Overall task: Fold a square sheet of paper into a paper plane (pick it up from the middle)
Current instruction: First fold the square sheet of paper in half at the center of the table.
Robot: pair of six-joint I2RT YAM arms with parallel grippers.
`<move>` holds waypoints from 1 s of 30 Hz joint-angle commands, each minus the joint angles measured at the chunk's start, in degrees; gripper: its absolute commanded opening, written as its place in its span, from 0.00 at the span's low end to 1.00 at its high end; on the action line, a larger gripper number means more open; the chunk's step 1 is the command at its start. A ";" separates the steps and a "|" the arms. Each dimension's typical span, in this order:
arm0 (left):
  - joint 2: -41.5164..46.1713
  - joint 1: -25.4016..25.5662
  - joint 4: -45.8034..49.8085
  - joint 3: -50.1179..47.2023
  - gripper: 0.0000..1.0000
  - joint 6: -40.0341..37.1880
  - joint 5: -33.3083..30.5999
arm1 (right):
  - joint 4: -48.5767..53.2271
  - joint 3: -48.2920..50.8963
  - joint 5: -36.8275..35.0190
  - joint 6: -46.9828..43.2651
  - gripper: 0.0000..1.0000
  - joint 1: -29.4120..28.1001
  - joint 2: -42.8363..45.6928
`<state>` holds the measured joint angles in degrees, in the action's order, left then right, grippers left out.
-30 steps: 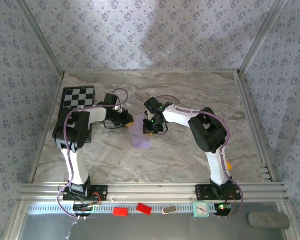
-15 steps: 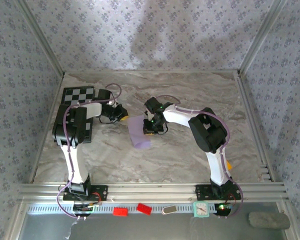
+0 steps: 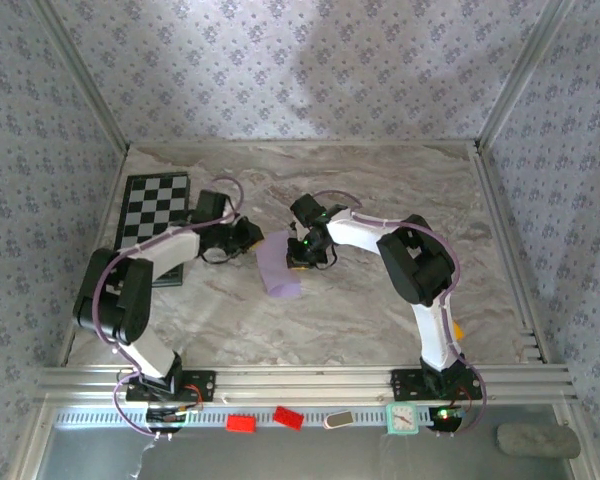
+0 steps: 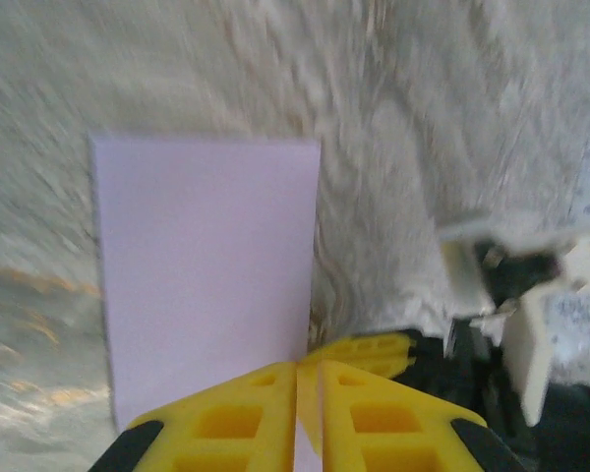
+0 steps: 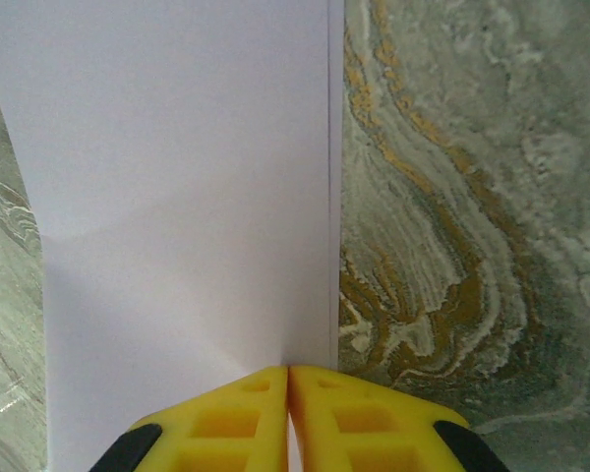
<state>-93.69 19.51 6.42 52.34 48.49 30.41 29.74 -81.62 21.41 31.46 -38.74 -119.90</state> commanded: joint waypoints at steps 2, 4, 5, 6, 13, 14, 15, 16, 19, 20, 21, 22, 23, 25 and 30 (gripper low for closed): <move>-3.90 3.01 4.43 0.90 0.13 1.72 2.90 | 9.14 4.50 -7.77 0.00 0.13 0.55 -6.39; -5.46 3.68 7.30 2.24 0.13 0.39 1.87 | 9.03 4.39 -7.62 0.10 0.13 0.51 -6.58; -6.47 3.78 8.72 2.84 0.13 -0.21 1.71 | 9.02 4.45 -7.61 0.09 0.13 0.47 -6.66; -7.33 3.87 9.99 3.41 0.13 -0.81 1.64 | 9.07 4.31 -7.62 0.09 0.13 0.47 -6.67; -10.85 4.09 17.64 4.62 0.12 -6.10 -0.83 | 9.30 4.35 -7.92 0.09 0.13 0.47 -6.66; -10.90 4.06 18.74 4.49 0.12 -7.32 -1.47 | 9.37 4.37 -7.96 0.09 0.13 0.39 -6.67; -10.90 3.80 19.51 4.15 0.12 -8.34 -1.82 | 9.36 4.42 -8.05 0.09 0.13 0.36 -6.67; -10.90 3.47 19.69 3.71 0.12 -9.62 -1.77 | 9.41 4.45 -8.17 0.10 0.13 0.41 -6.75; -10.99 1.14 20.78 1.70 0.12 -13.83 -1.91 | 9.42 4.43 -8.22 0.09 0.13 0.36 -6.84; -10.92 -0.17 21.25 1.04 0.12 -15.07 -2.00 | 9.47 4.35 -8.32 0.02 0.13 0.39 -6.92; -10.67 -1.49 21.59 0.48 0.12 -16.14 -1.81 | 9.47 4.35 -8.35 0.00 0.13 0.42 -7.01; -10.07 -2.39 21.76 0.24 0.12 -16.82 -1.45 | 9.46 4.37 -8.40 0.00 0.13 0.45 -6.97; -9.18 -3.02 22.04 0.13 0.12 -17.37 -1.25 | 9.41 4.50 -8.49 0.09 0.13 0.46 -7.01; -6.83 -3.34 22.90 0.66 0.12 -17.81 -0.81 | 9.41 4.55 -8.49 0.18 0.13 0.48 -7.02; 1.31 -2.37 19.56 1.32 0.13 -12.84 2.60 | 9.40 4.45 -8.57 0.31 0.13 0.34 -7.02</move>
<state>-97.76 16.27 25.54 53.52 33.91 32.21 29.74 -81.65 21.47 31.46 -38.72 -120.01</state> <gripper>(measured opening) 0.127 0.127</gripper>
